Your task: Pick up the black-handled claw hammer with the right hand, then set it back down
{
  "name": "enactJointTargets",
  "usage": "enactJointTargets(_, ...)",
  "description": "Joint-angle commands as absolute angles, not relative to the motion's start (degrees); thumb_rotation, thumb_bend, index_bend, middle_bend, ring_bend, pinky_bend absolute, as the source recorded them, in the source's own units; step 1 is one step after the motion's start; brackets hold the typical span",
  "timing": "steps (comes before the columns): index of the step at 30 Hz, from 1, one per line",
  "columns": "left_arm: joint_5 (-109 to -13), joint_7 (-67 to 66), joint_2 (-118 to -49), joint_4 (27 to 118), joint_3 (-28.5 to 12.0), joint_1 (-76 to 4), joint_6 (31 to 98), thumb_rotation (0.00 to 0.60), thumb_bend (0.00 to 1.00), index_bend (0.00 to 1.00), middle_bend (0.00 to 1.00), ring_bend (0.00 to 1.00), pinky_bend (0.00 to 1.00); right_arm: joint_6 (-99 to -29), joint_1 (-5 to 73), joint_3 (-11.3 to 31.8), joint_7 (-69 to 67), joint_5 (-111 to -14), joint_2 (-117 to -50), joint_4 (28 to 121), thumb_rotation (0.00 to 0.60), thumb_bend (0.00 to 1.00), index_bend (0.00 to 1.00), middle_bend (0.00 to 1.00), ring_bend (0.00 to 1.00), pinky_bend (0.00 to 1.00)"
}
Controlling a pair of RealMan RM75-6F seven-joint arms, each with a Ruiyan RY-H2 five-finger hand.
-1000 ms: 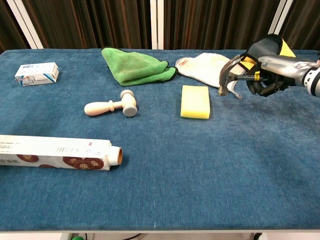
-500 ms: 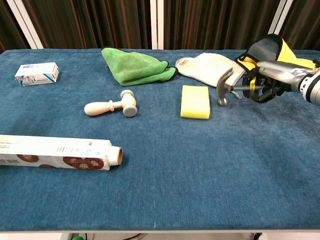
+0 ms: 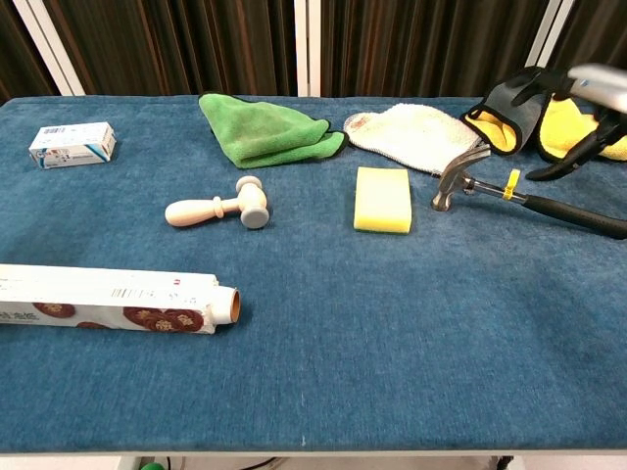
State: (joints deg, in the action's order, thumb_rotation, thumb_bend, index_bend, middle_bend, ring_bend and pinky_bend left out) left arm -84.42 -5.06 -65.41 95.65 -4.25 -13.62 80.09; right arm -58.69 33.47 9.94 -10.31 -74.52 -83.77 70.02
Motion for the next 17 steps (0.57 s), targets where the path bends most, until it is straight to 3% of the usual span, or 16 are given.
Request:
enactJointTargets(1, -82.6, -5.8, -65.2, 94.9, -5.1, -12.9, 81.2, 0.6, 0.04, 0.21, 0.14, 0.08, 0.08, -67.3, 28.5, 10.6, -9.9, -76.2, -78.0, 76.1, 0.6, 0.0, 0.15, 0.22, 0.08, 0.15)
enactJointTargets(9, -80.0, -4.5, -64.6, 93.8, -5.8, -11.4, 82.2, 0.6, 0.04, 0.21, 0.14, 0.08, 0.08, -79.9, 17.9, 8.3, -8.2, -77.9, -66.8, 87.1, 0.6, 0.04, 0.17, 0.22, 0.11, 0.19)
enactJointTargets(17, -80.3, -2.5, -64.7, 94.3, -5.3, -10.0, 83.1, 0.6, 0.04, 0.21, 0.14, 0.08, 0.08, -83.7, 10.1, 4.5, -11.3, -77.8, -62.4, 91.0, 0.6, 0.05, 0.17, 0.16, 0.07, 0.19)
